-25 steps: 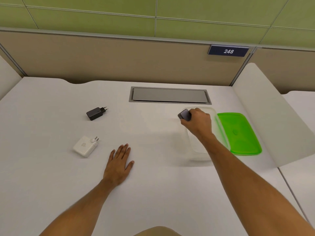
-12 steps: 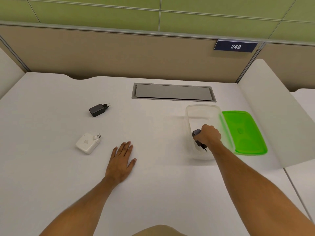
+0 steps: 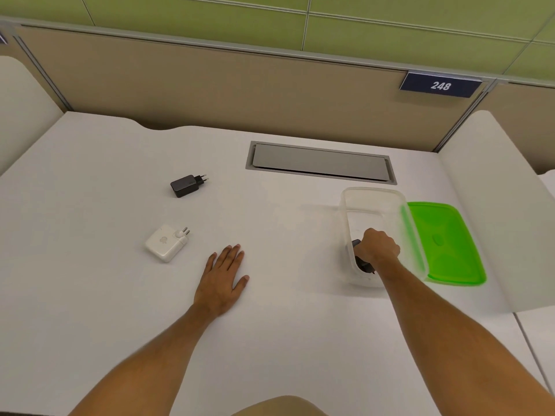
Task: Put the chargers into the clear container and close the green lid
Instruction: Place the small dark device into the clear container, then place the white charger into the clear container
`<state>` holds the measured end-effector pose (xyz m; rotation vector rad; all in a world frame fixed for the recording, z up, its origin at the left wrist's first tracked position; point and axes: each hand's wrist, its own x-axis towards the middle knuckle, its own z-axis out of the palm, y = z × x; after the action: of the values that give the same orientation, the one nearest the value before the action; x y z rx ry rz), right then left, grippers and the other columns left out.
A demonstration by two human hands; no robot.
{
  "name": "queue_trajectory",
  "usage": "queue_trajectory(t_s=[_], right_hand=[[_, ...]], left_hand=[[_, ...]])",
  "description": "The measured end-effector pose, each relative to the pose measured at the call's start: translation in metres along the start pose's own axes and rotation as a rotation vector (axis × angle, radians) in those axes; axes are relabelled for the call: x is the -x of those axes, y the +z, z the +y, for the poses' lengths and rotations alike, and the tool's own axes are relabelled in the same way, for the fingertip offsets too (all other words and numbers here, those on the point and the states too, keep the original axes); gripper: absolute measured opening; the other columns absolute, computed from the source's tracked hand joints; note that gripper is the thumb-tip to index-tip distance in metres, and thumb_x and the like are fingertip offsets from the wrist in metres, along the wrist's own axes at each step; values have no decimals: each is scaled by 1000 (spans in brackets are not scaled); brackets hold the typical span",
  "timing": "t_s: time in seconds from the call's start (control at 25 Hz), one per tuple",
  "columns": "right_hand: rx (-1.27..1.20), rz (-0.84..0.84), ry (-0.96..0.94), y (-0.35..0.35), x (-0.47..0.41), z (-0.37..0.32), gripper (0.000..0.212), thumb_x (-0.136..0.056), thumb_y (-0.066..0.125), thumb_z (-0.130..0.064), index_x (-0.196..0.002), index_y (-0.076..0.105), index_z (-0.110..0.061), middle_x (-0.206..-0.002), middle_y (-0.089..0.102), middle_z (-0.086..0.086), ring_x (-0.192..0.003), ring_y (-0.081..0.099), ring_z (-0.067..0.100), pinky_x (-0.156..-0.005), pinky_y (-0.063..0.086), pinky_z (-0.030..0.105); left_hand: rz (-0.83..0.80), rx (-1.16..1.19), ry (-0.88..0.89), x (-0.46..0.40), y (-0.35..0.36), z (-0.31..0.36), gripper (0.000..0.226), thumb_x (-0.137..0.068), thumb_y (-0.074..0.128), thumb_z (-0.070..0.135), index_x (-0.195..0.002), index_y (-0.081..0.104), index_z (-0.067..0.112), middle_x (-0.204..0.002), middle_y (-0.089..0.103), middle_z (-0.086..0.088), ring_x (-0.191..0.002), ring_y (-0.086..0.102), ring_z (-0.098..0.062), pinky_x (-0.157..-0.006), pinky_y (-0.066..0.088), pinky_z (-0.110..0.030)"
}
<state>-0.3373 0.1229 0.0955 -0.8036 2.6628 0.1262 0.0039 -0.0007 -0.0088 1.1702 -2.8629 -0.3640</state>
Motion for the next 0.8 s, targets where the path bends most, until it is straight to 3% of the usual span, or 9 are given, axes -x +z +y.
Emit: queue_trajectory(t_s=[0.08, 0.2, 0.32, 0.44, 0.64, 0.8], right_hand=[[-55, 63, 54, -10, -2, -3, 27, -71, 64, -37, -80, 51, -14, -68, 52, 1, -71, 53, 27, -75, 43, 33], [-153, 284, 78, -30, -8, -10, 30, -72, 60, -39, -83, 60, -11, -79, 65, 8, -73, 58, 30, -79, 43, 35], [-199, 514, -17, -42, -12, -28, 33, -81, 52, -37, -91, 67, -10, -87, 72, 10, -81, 64, 31, -84, 36, 37], [-214, 631, -175, -46, -11, -62, 36, -86, 49, -38, -99, 69, -10, -89, 74, 9, -80, 65, 29, -92, 33, 39], [-36, 578, -582, -33, 3, -137, 38, -85, 51, -42, -102, 68, -12, -81, 73, 6, -74, 65, 25, -102, 32, 42], [184, 397, -952, -15, 26, -201, 41, -87, 52, -42, -117, 63, -16, -104, 72, 4, -92, 66, 24, -108, 28, 43]], left_hand=[[4, -1, -4, 0, 0, 1, 67, -93, 16, 53, -151, 19, 19, -161, 14, 4, -148, 7, -12, -121, 5, -38], [5, 1, -3, 0, -1, 2, 68, -93, 16, 53, -151, 19, 19, -161, 14, 4, -148, 7, -12, -121, 5, -38], [0, 10, -1, 0, -4, 3, 68, -93, 17, 53, -151, 18, 19, -161, 13, 3, -148, 7, -13, -121, 4, -38], [-5, 8, -3, 0, -6, 4, 64, -96, 24, 50, -152, 16, 19, -162, 11, 3, -149, 4, -13, -121, 1, -37], [-23, 4, -10, 0, -7, 4, 63, -97, 24, 49, -152, 12, 20, -162, 7, 3, -149, 1, -12, -122, 0, -38], [-50, 14, -18, -1, -8, 3, 65, -97, 22, 52, -152, 10, 21, -162, 5, 3, -149, -1, -13, -122, 0, -39]])
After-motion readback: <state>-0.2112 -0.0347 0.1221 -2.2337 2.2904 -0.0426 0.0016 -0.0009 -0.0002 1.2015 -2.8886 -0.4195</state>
